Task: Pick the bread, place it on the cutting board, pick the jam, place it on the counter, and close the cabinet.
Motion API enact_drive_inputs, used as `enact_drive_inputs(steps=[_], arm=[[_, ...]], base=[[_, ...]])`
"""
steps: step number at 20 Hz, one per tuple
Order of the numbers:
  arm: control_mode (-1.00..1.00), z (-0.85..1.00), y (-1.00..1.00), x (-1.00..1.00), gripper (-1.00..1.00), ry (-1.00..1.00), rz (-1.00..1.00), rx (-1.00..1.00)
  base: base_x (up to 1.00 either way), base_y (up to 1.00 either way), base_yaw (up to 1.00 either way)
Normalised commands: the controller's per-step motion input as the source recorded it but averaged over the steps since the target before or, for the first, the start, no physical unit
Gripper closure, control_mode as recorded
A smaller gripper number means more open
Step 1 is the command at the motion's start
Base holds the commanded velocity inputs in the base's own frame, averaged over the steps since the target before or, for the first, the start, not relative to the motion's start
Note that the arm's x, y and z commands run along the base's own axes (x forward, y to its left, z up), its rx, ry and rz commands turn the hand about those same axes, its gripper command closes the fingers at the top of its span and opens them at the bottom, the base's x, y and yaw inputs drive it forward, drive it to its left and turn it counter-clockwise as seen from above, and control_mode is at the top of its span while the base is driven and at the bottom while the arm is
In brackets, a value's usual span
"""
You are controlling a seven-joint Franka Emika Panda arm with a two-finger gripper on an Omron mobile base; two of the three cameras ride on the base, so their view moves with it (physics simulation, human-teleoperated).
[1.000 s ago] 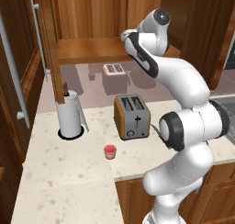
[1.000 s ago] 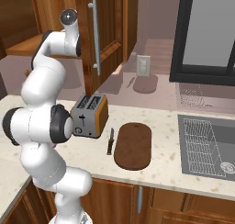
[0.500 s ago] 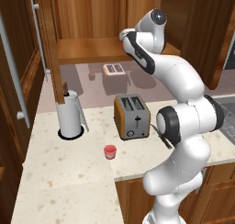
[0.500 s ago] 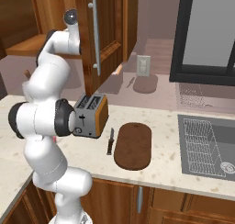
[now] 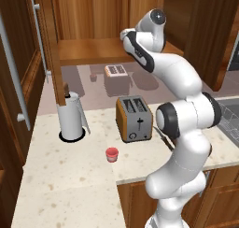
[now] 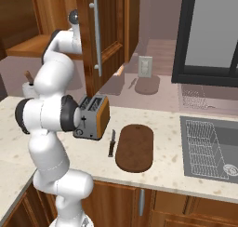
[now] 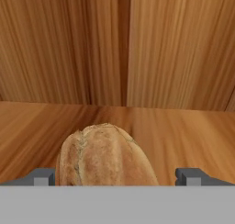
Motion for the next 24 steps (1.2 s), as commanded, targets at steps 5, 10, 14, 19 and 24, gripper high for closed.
enact_drive_inputs(steps=[5, 10, 14, 19, 24], arm=[[-1.00, -0.07, 0.00, 0.10, -1.00, 0.00, 0.00, 0.00], [-1.00, -0.06, 0.00, 0.04, -1.00, 0.02, 0.00, 0.00], [-1.00, -0.09, 0.06, 0.08, 1.00, 0.07, 0.00, 0.00], [-1.00, -0.05, 0.02, 0.01, 1.00, 0.05, 0.00, 0.00], [-1.00, 0.00, 0.00, 0.00, 1.00, 0.00, 0.00, 0.00]], base=[[0.00, 0.00, 0.00], [0.00, 0.00, 0.00], [0.00, 0.00, 0.00], [0.00, 0.00, 0.00], [0.00, 0.00, 0.00]])
